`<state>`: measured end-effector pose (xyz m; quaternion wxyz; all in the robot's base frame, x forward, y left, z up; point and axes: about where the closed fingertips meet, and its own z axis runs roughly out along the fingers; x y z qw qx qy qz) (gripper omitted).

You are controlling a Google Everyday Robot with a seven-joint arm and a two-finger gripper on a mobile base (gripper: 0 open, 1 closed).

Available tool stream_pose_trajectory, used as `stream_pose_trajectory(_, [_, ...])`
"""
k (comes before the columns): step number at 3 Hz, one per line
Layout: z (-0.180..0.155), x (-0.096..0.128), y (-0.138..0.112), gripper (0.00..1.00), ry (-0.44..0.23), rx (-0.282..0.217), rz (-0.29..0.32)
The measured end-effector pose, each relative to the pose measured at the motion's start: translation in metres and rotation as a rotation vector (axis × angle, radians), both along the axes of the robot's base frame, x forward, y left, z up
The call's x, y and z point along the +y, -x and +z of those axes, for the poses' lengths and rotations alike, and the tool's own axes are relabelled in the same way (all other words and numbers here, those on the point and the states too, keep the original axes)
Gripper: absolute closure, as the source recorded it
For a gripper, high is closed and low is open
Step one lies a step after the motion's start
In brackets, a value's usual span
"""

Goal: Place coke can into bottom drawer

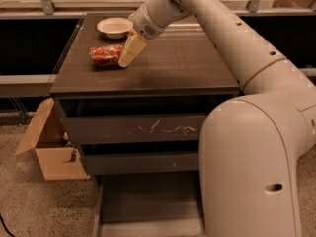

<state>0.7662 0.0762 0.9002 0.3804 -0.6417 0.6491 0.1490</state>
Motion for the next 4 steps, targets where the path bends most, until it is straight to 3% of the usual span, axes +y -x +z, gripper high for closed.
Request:
stream_pose_trajectory(1, [-0.015,0.030,-0.003,0.00,0.020,0.010,0.026])
stream_pose_trajectory(3, [-0.041,0.060,-0.010,0.00,0.007,0.033,0.038])
stream_pose_trajectory(4, [-0.053,0.068,-0.012,0.16,-0.009,0.051,0.044])
